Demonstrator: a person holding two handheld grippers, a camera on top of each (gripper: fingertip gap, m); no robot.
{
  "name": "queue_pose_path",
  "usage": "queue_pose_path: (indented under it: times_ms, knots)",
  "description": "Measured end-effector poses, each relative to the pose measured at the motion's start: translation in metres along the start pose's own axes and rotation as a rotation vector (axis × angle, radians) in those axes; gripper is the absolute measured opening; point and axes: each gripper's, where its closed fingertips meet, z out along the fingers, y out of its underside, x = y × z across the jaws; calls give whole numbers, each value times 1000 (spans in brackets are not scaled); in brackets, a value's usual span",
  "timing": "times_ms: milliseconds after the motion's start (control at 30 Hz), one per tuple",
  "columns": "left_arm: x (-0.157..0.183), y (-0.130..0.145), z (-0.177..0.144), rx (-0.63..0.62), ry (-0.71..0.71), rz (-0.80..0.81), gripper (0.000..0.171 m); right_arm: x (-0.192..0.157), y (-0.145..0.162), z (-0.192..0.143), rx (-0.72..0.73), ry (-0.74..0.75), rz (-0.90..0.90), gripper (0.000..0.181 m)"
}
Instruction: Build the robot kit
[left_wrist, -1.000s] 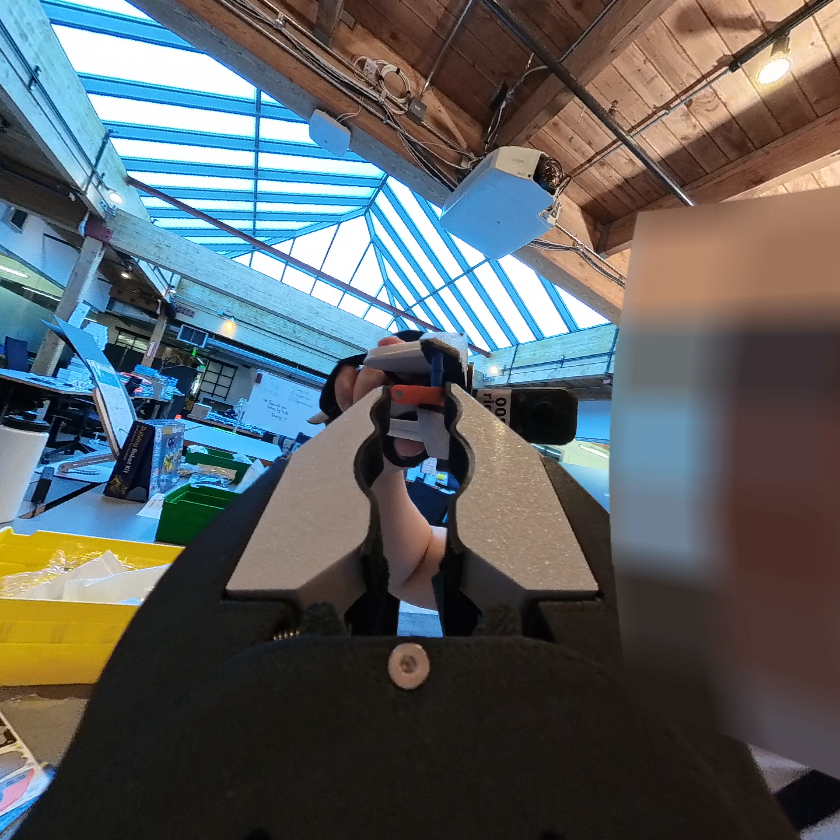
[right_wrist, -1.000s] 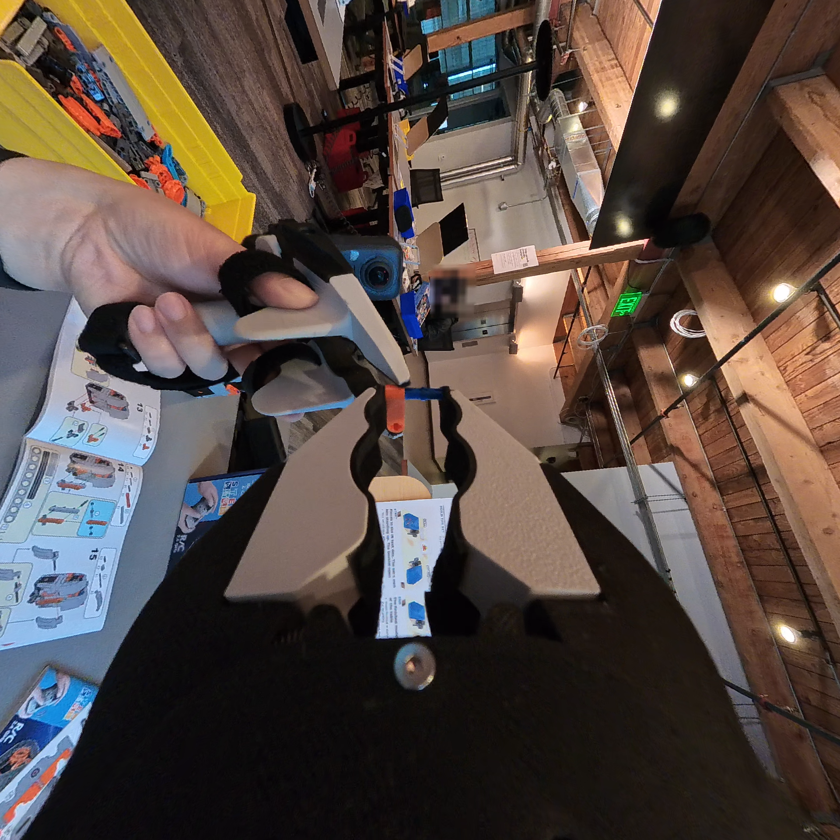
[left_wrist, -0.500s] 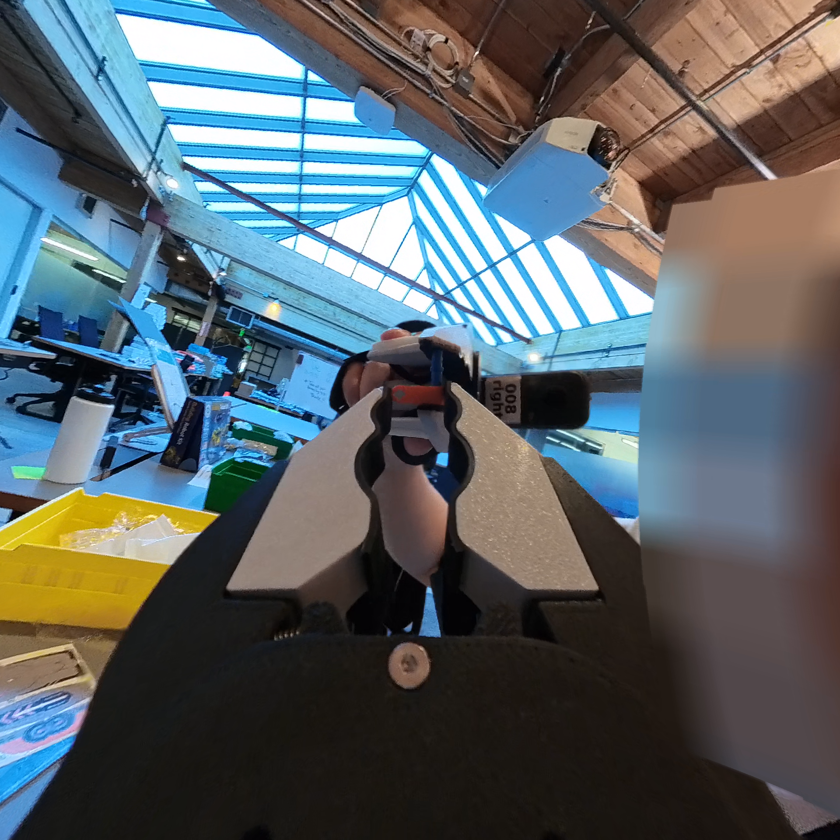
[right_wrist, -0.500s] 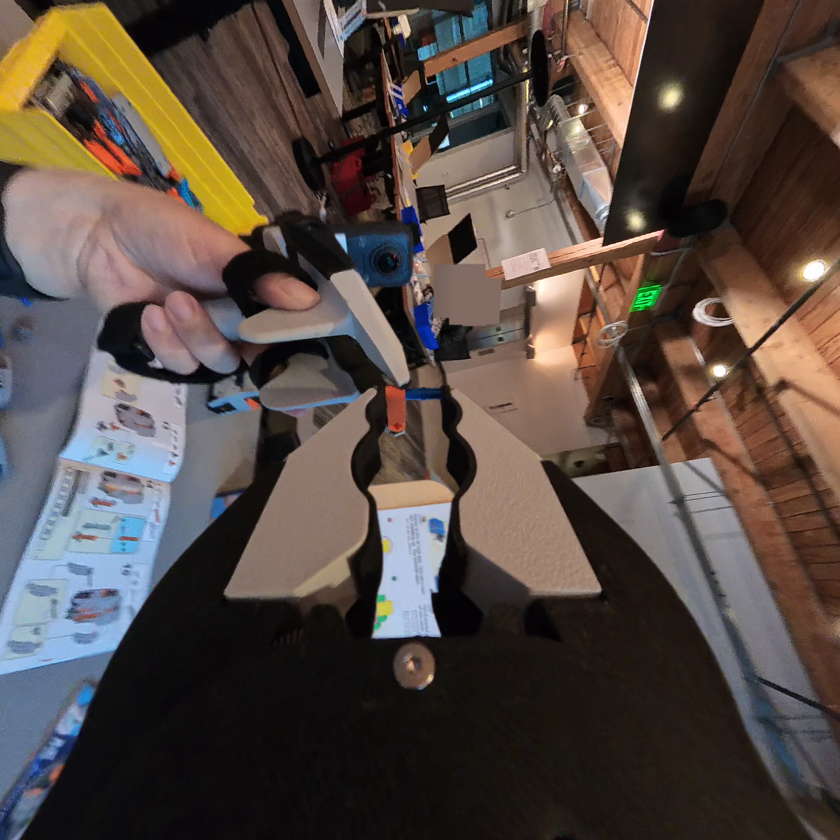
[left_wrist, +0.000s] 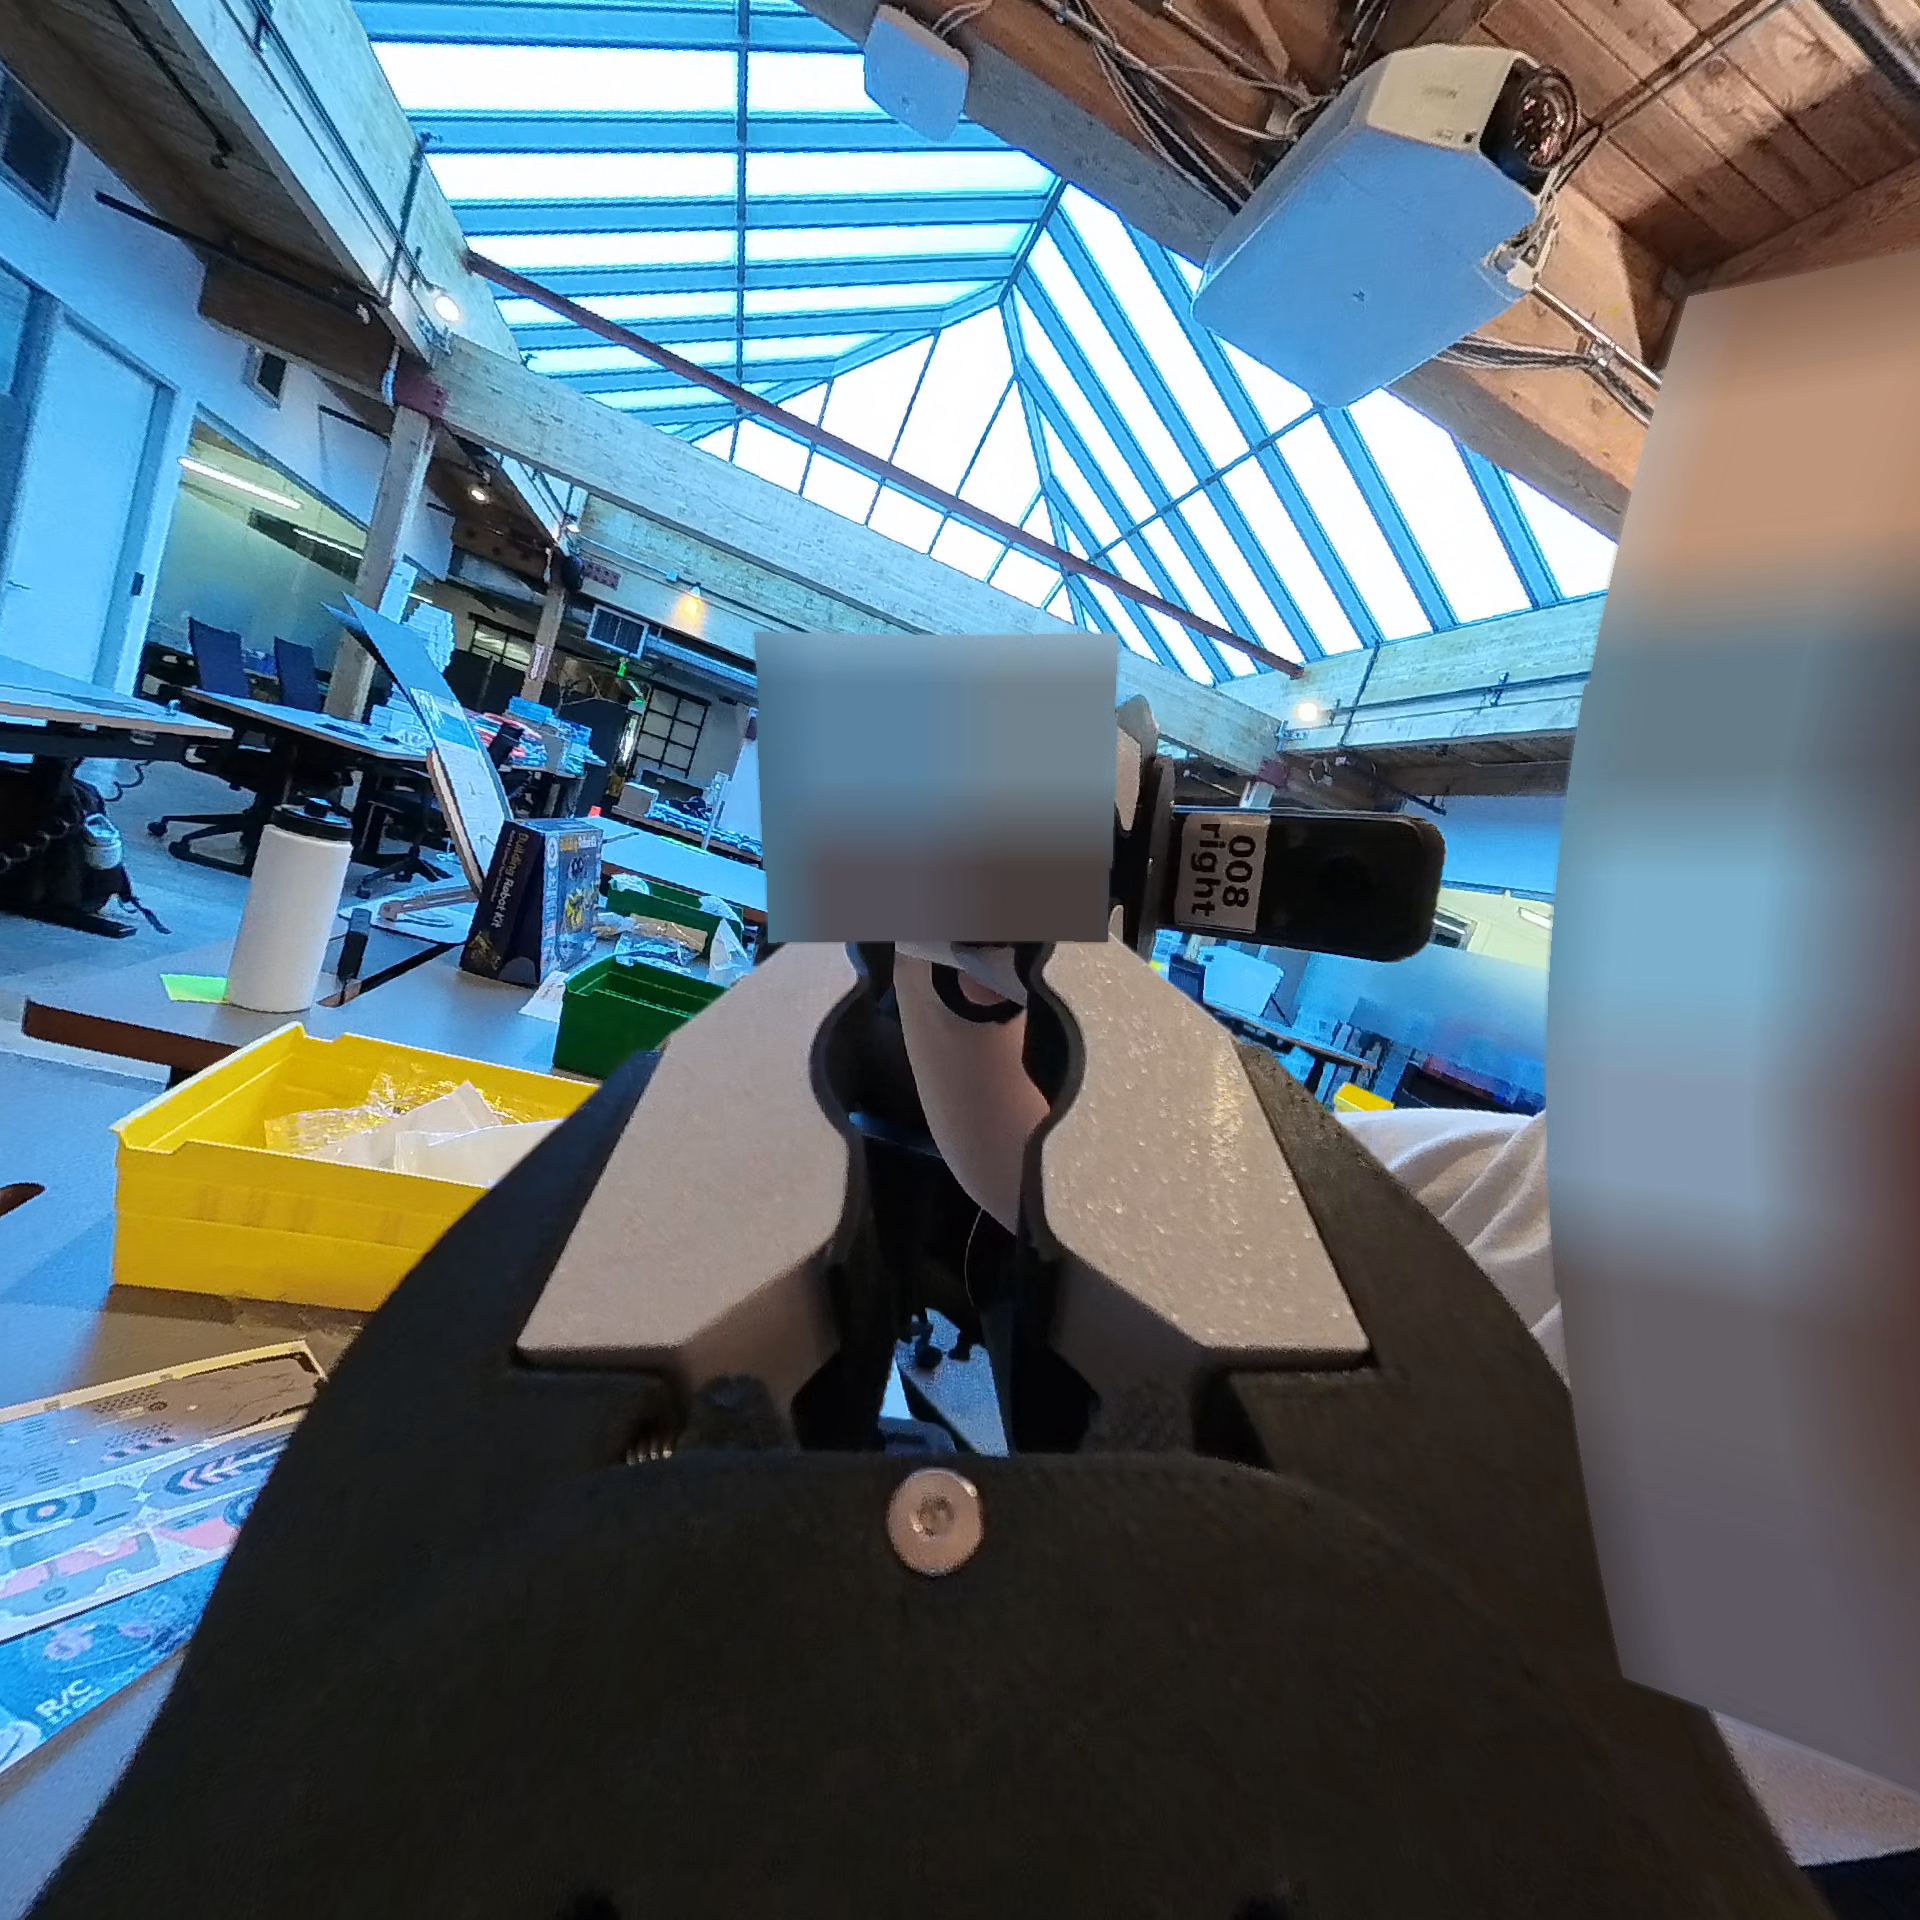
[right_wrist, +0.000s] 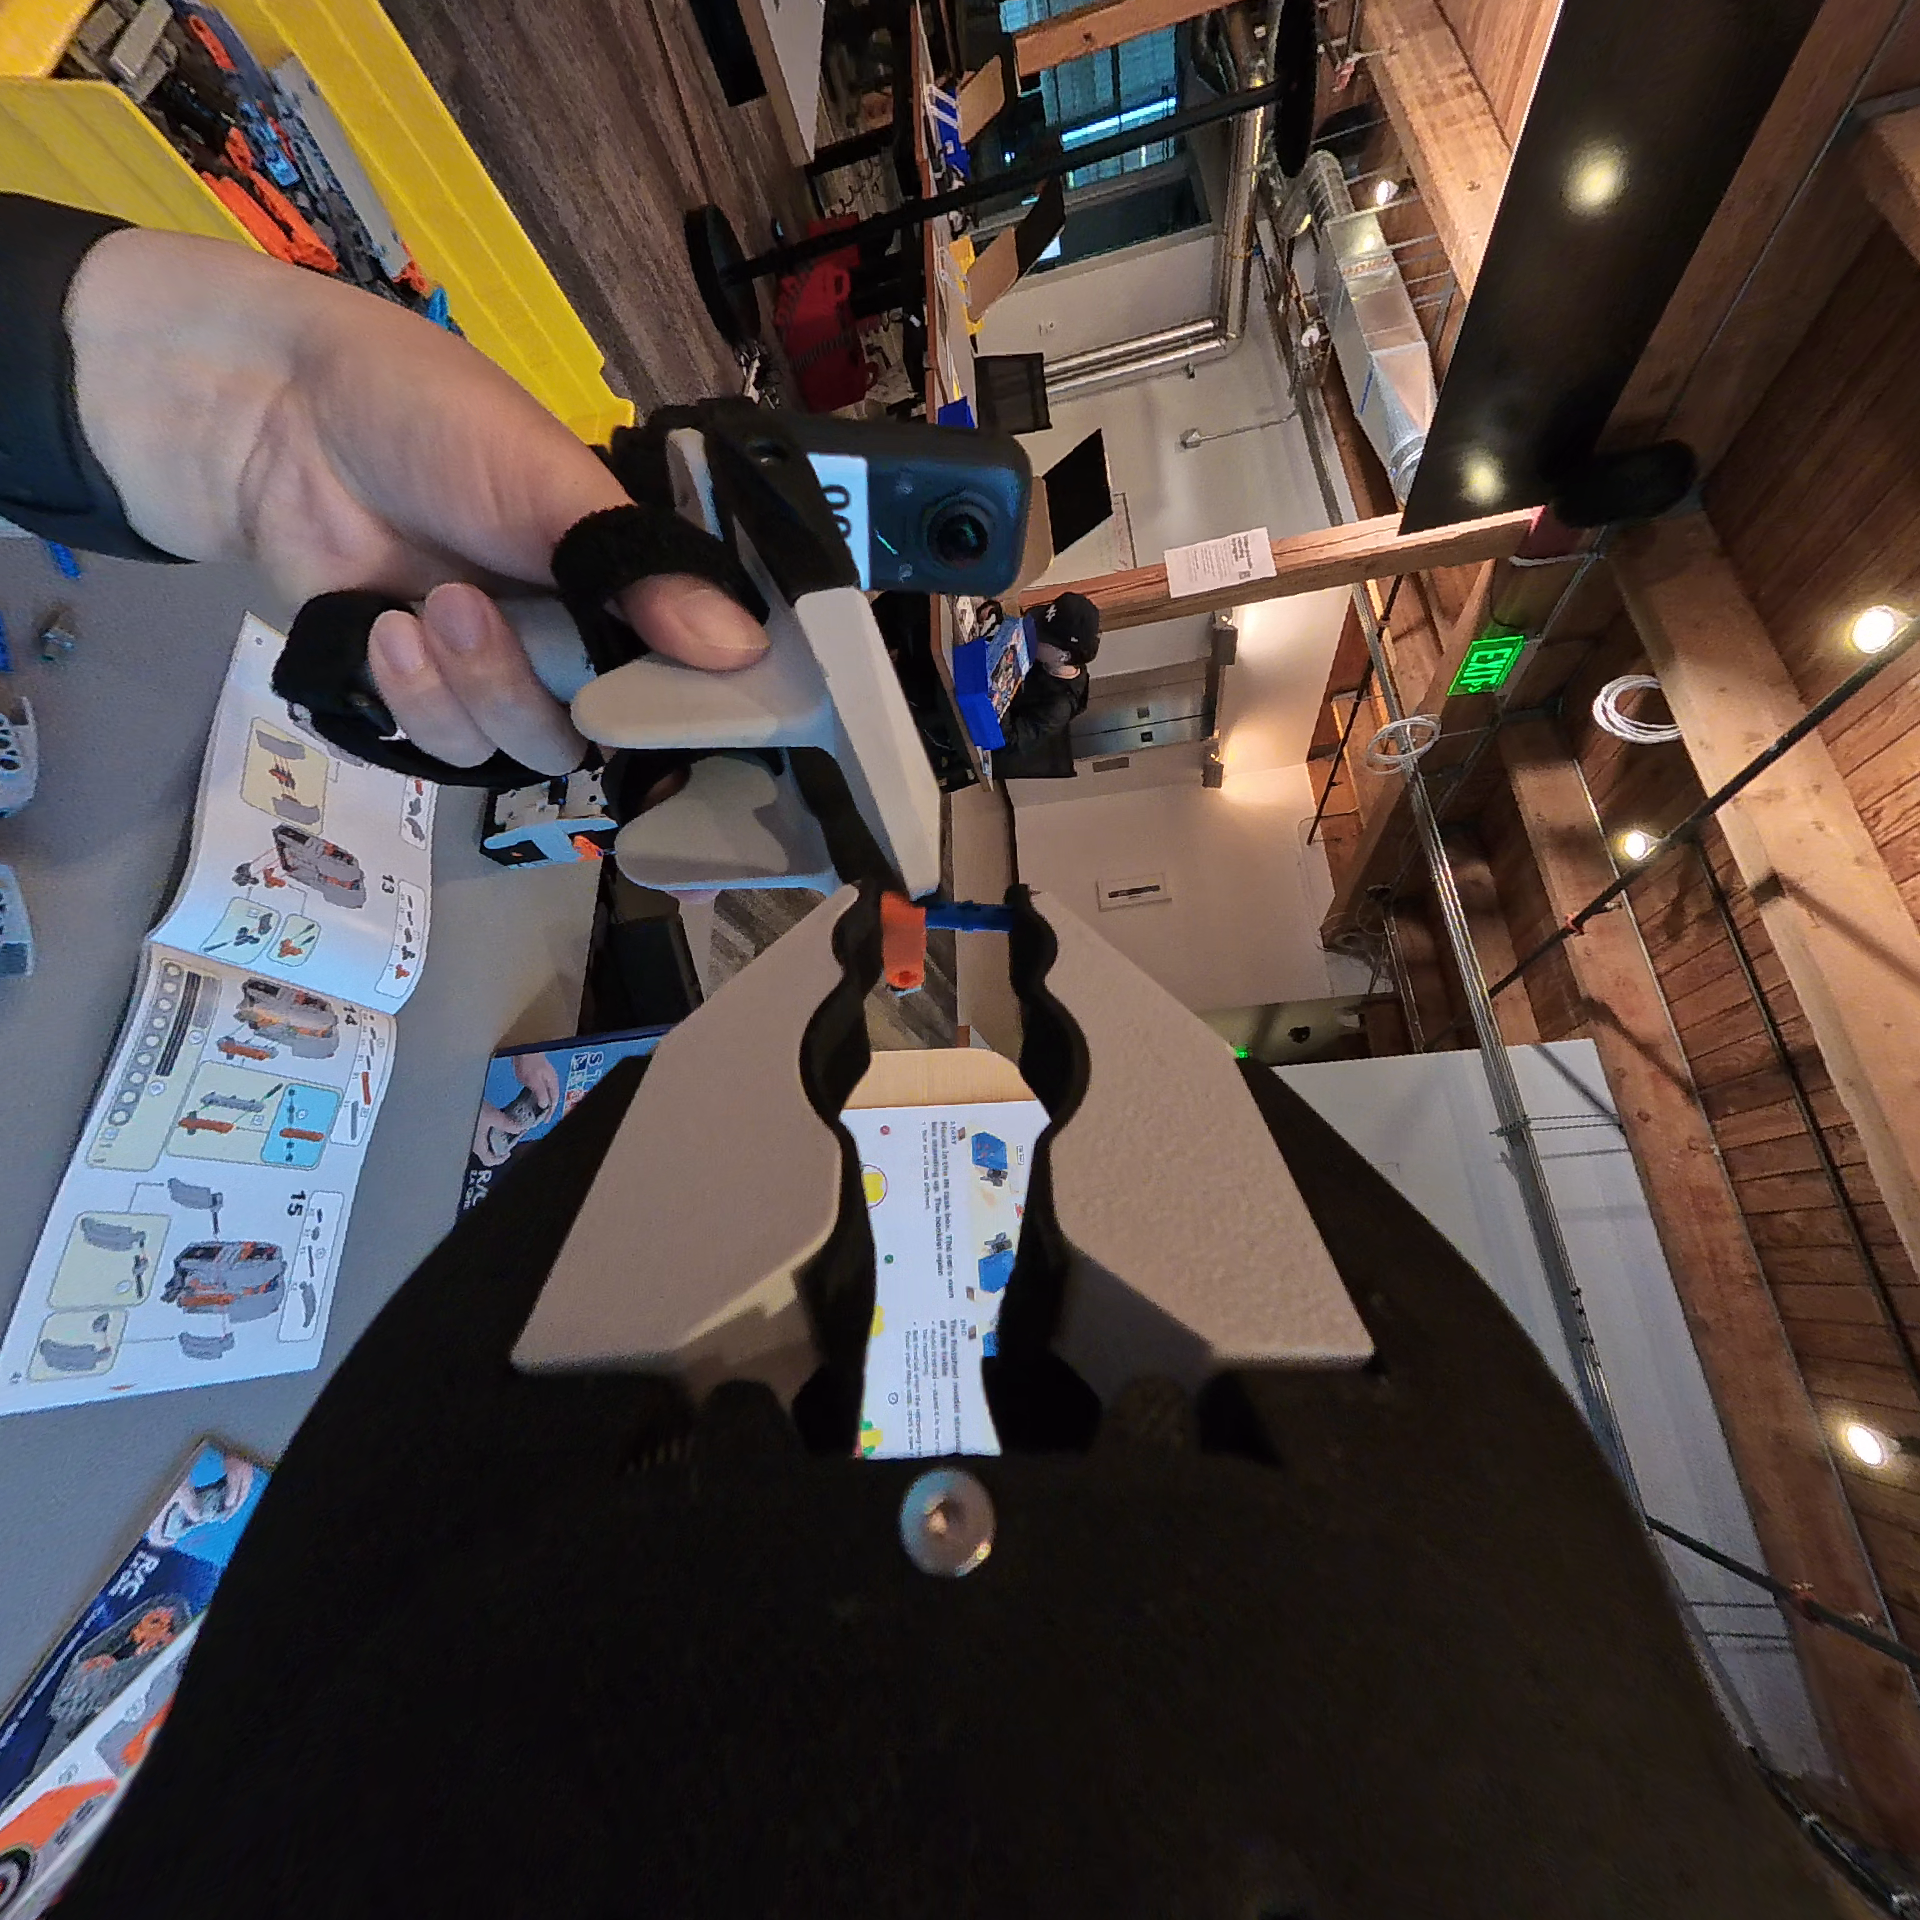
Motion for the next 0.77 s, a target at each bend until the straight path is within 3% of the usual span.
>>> queue_pose_path:
  times_ms: [33,433,533,633,767]
  knots:
    - [0,1,1,-7,1,0,21,-1,0,-1,2,-5,-8,23]
    - [-3,5,2,-23,-8,-15,20,-3,5,-3,-1,-37,39,22]
    - [4,-3,2,34,57,-32,18,4,-3,-5,80,-27,142,23]
    - [10,-20,-11,133,125,-68,24,15,-16,-17,258,-34,352,23]
    - [17,-13,-11,93,224,-120,27,20,-36,-43,540,-112,535,23]
